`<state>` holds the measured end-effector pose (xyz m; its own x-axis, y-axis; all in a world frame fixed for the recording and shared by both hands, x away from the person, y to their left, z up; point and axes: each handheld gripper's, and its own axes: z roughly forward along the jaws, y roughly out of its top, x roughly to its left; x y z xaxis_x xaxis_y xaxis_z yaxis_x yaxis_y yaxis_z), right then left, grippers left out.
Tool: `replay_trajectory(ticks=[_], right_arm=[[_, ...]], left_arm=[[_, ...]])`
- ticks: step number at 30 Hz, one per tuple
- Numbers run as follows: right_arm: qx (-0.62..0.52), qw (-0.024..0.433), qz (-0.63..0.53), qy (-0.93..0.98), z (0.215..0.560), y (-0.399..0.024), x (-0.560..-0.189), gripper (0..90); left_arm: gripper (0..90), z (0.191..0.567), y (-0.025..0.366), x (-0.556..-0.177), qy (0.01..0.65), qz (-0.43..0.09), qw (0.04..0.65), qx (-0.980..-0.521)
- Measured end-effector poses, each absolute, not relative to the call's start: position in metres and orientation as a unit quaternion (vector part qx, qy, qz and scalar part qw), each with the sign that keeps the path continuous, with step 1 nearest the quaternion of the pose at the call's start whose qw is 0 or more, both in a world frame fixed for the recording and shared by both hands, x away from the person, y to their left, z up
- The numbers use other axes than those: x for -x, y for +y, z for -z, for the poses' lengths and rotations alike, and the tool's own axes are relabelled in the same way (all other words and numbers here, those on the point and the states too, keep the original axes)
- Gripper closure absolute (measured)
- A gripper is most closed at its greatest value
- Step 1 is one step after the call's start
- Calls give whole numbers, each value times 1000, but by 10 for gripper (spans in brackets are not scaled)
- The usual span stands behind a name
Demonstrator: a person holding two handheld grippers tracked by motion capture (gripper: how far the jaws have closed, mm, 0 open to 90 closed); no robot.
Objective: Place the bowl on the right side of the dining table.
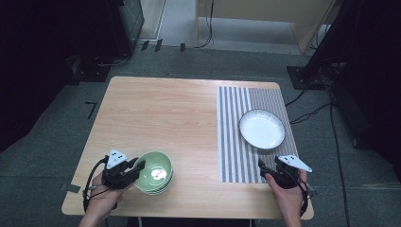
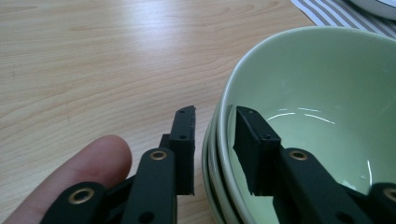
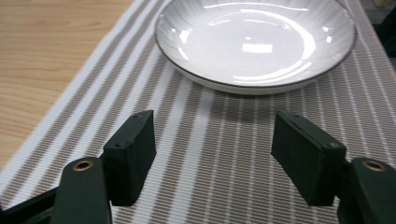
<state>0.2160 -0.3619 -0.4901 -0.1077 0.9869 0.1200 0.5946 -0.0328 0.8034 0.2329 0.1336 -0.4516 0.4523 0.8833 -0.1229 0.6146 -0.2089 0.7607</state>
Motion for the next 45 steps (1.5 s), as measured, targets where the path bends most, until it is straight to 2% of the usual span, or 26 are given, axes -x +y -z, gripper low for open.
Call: replay_trajectory(ticks=[2, 6, 19, 43, 45], right_arm=[[-613, 259, -378, 644, 489, -359, -216, 297], [-597, 254, -390, 654, 483, -343, -216, 286], [-544, 241, -421, 684, 462, -280, -219, 261], [-504, 226, -442, 707, 443, -226, -223, 261], [-502, 211, -447, 709, 441, -220, -223, 260]], left_arm=[[698, 451, 133, -233, 494, -174, 391, -757], [768, 450, 130, -231, 487, -181, 391, -760], [777, 450, 132, -231, 486, -179, 399, -757], [796, 444, 130, -228, 482, -197, 405, -752], [800, 442, 130, -227, 481, -204, 407, -749]])
